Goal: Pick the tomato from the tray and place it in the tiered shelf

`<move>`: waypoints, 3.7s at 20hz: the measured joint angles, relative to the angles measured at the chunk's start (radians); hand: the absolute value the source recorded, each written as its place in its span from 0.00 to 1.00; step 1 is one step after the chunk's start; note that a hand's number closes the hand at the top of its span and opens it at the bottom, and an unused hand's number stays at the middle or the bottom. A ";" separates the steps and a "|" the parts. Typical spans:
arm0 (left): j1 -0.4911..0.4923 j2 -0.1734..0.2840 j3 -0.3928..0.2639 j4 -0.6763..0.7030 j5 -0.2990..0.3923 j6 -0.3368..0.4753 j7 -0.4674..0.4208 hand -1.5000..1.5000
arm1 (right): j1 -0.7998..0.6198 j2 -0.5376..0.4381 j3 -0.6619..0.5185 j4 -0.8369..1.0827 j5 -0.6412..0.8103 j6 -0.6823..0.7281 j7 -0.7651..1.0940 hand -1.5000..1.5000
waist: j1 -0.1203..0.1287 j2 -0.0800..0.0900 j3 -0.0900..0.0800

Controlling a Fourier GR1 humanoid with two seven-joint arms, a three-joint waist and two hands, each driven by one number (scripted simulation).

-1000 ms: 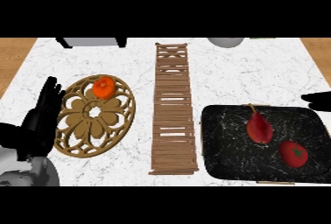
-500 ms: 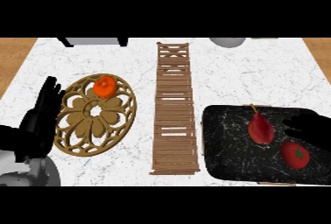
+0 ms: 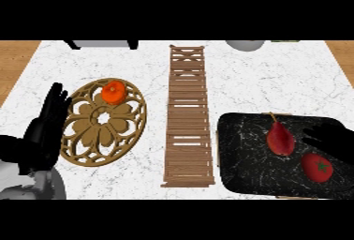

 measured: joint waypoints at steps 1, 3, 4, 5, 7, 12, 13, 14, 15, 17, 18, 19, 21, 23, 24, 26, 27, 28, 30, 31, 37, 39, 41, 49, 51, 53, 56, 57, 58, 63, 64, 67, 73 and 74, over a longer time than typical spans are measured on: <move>-0.005 -0.010 -0.002 0.012 -0.010 -0.001 -0.007 0.50 | 0.000 0.011 -0.005 0.019 0.015 -0.009 -0.018 0.00 | 0.000 0.000 0.000; -0.019 -0.013 0.007 0.006 -0.019 -0.007 0.014 0.50 | -0.010 0.039 -0.010 0.034 0.036 -0.001 -0.024 0.00 | -0.001 0.000 0.000; -0.015 -0.014 0.013 -0.002 -0.020 -0.011 0.017 0.50 | -0.024 0.056 0.002 0.056 0.058 -0.003 -0.027 0.00 | 0.001 0.000 0.000; -0.015 -0.021 0.014 -0.005 -0.024 -0.014 0.020 0.50 | -0.011 0.067 -0.001 0.056 0.072 -0.008 -0.037 0.00 | 0.000 0.000 0.000; -0.025 -0.031 0.021 -0.002 -0.034 -0.018 0.028 0.50 | -0.031 0.089 0.003 0.095 0.106 -0.011 -0.061 0.00 | 0.001 0.000 0.000; -0.020 -0.057 0.034 0.002 -0.056 -0.036 0.025 0.50 | -0.050 0.134 -0.011 0.177 0.179 -0.034 -0.116 0.00 | 0.001 0.000 0.000; -0.013 -0.060 0.038 -0.001 -0.057 -0.045 0.021 0.50 | -0.047 0.142 -0.014 0.193 0.192 -0.045 -0.133 0.00 | 0.001 0.000 0.000; -0.011 -0.058 0.047 0.001 -0.055 -0.056 0.018 0.50 | -0.062 0.158 -0.013 0.207 0.202 -0.042 -0.134 0.00 | 0.001 0.000 0.000; -0.012 -0.058 0.049 -0.014 -0.059 -0.059 0.030 0.50 | -0.063 0.162 -0.021 0.229 0.209 -0.053 -0.155 0.00 | 0.002 0.000 0.000; -0.018 -0.068 0.057 -0.009 -0.063 -0.066 0.032 0.50 | -0.074 0.172 -0.034 0.251 0.219 -0.053 -0.185 0.00 | 0.001 0.000 0.000; -0.013 -0.069 0.059 -0.021 -0.064 -0.069 0.040 0.50 | -0.088 0.186 -0.031 0.283 0.230 -0.067 -0.200 0.00 | 0.002 0.000 0.000; 0.001 -0.082 0.050 -0.025 -0.075 -0.065 0.027 0.50 | -0.078 0.198 -0.028 0.291 0.242 -0.084 -0.207 0.00 | 0.002 0.000 0.000; 0.008 -0.099 0.044 -0.033 -0.095 -0.059 0.029 0.50 | -0.092 0.217 -0.030 0.331 0.266 -0.104 -0.234 0.00 | 0.002 0.000 0.000; 0.000 -0.101 0.057 -0.034 -0.096 -0.068 0.043 0.50 | -0.116 0.236 -0.033 0.349 0.283 -0.097 -0.241 0.00 | 0.002 0.000 0.000; -0.014 -0.095 0.073 -0.028 -0.089 -0.078 0.053 0.50 | -0.120 0.246 -0.034 0.345 0.288 -0.089 -0.238 0.00 | 0.002 0.000 0.000; -0.008 -0.095 0.087 -0.022 -0.090 -0.092 0.046 0.50 | -0.137 0.274 -0.028 0.358 0.309 -0.084 -0.234 0.00 | 0.002 0.000 0.000; -0.018 -0.100 0.091 -0.016 -0.093 -0.094 0.047 0.50 | -0.147 0.286 -0.025 0.376 0.323 -0.090 -0.236 0.00 | 0.002 0.000 -0.001; -0.025 -0.104 0.091 -0.016 -0.099 -0.094 0.047 0.50 | -0.150 0.300 -0.021 0.391 0.337 -0.101 -0.233 0.00 | 0.002 0.000 -0.001; -0.028 -0.114 0.094 -0.003 -0.107 -0.098 0.037 0.50 | -0.151 0.314 -0.019 0.400 0.359 -0.099 -0.229 0.00 | 0.001 -0.001 -0.002; -0.026 -0.115 0.098 -0.002 -0.108 -0.103 0.037 0.50 | -0.141 0.313 -0.022 0.400 0.366 -0.103 -0.238 1.00 | 0.001 -0.001 -0.002; -0.018 -0.130 0.099 -0.010 -0.124 -0.107 0.039 0.50 | -0.143 0.320 -0.017 0.442 0.426 -0.207 -0.290 1.00 | 0.002 -0.009 -0.010; -0.029 -0.118 0.114 -0.012 -0.119 -0.117 0.055 0.50 | -0.152 0.336 -0.016 0.463 0.444 -0.263 -0.306 1.00 | 0.003 -0.010 -0.011; -0.040 -0.111 0.125 -0.019 -0.115 -0.124 0.070 0.50 | -0.145 0.346 -0.022 0.468 0.452 -0.318 -0.326 1.00 | 0.002 -0.012 -0.014; -0.016 -0.138 0.102 -0.020 -0.128 -0.131 0.044 0.50 | -0.216 0.348 0.104 0.426 0.455 -0.346 -0.517 1.00 | 0.024 -0.005 -0.010; -0.028 -0.141 0.099 -0.013 -0.131 -0.130 0.046 0.50 | -0.242 0.339 0.157 0.424 0.449 -0.352 -0.552 1.00 | 0.029 -0.005 -0.011; -0.036 -0.144 0.099 -0.006 -0.136 -0.125 0.044 0.50 | -0.262 0.329 0.198 0.418 0.419 -0.337 -0.571 1.00 | 0.027 -0.004 -0.010; -0.039 -0.146 0.100 0.002 -0.136 -0.126 0.043 0.50 | -0.280 0.292 0.241 0.404 0.350 -0.301 -0.600 1.00 | 0.022 -0.001 -0.006; -0.046 -0.142 0.106 0.002 -0.136 -0.124 0.050 0.50 | -0.287 0.276 0.249 0.394 0.319 -0.289 -0.605 1.00 | 0.019 0.000 -0.005; -0.047 -0.140 0.108 0.001 -0.137 -0.123 0.052 0.50 | -0.291 0.265 0.253 0.376 0.281 -0.279 -0.607 1.00 | 0.016 -0.001 -0.004; -0.036 -0.138 0.115 0.010 -0.137 -0.125 0.039 0.50 | -0.276 0.218 0.252 0.319 0.028 -0.199 -0.582 1.00 | 0.006 0.000 -0.004; -0.042 -0.136 0.119 0.007 -0.131 -0.127 0.047 0.50 | -0.285 0.209 0.245 0.308 -0.027 -0.176 -0.566 1.00 | 0.006 -0.001 -0.004; -0.034 -0.133 0.122 -0.002 -0.134 -0.125 0.049 0.50 | -0.306 0.168 0.199 0.262 -0.202 -0.106 -0.511 1.00 | 0.001 -0.003 -0.004; -0.036 -0.135 0.123 -0.001 -0.132 -0.131 0.047 0.50 | -0.448 0.091 0.094 0.229 -0.514 0.048 -0.334 1.00 | 0.008 -0.002 -0.003; -0.031 -0.138 0.122 -0.005 -0.130 -0.132 0.047 0.50 | -0.475 0.085 0.085 0.224 -0.555 0.073 -0.296 1.00 | 0.009 -0.002 -0.003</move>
